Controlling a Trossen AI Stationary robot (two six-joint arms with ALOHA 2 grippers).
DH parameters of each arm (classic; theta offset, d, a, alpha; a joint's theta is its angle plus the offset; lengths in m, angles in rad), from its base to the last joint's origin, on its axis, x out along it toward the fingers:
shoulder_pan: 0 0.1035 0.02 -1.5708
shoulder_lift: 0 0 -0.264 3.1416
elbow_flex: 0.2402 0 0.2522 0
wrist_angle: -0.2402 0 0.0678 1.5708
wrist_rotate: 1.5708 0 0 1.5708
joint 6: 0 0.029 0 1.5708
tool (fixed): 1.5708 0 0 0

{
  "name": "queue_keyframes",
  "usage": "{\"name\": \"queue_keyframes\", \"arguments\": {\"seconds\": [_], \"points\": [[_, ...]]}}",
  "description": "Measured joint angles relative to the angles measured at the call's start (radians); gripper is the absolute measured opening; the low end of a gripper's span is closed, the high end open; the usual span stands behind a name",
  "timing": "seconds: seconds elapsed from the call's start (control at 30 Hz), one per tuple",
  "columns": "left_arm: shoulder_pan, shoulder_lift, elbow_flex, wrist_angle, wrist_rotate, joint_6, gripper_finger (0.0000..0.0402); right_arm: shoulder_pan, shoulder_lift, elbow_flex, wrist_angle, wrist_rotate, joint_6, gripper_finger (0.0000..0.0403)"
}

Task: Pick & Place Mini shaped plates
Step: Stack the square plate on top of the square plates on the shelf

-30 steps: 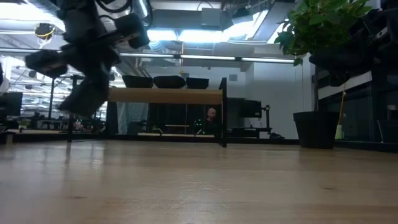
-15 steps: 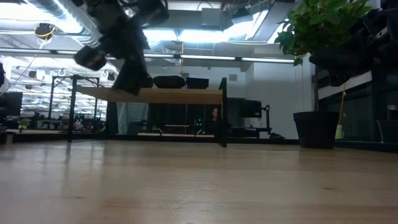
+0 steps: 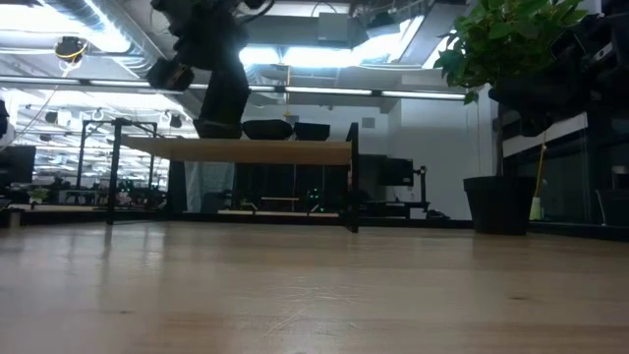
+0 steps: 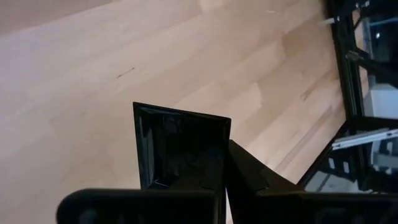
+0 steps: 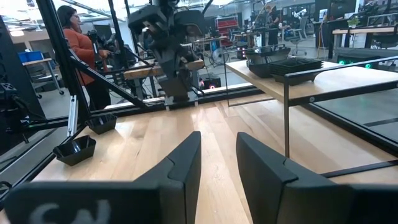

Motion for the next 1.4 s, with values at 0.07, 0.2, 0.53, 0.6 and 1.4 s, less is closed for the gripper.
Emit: {"name": "queue_keyframes", "arguments": {"seconds": [0.07,0.2,0.53,0.6,1.4], "points": [[0.000,0.000,0.020,-0.015,-0.002,0.029,0.0002,0.000,0.000,0.000,0.000,0.000,0.000,0.0103],[0.000,0.000,0.057,-0.037,-0.028,0.072,0.0002,0.000,0.000,0.000,0.000,0.000,0.000,0.0103],[-0.001,0.000,0.171,-0.079,-0.164,0.128,0.0002,0.000,0.000,0.000,0.000,0.000,0.000,0.0103],[-0.001,0.000,0.195,-0.075,-0.204,0.128,0.0002,0.000,0.000,0.000,0.000,0.000,0.000,0.0103],[0.137,0.353,0.679,-0.071,-0.384,0.125,0.0002,0.000,0.000,0.000,0.000,0.000,0.000,0.0103]]}}
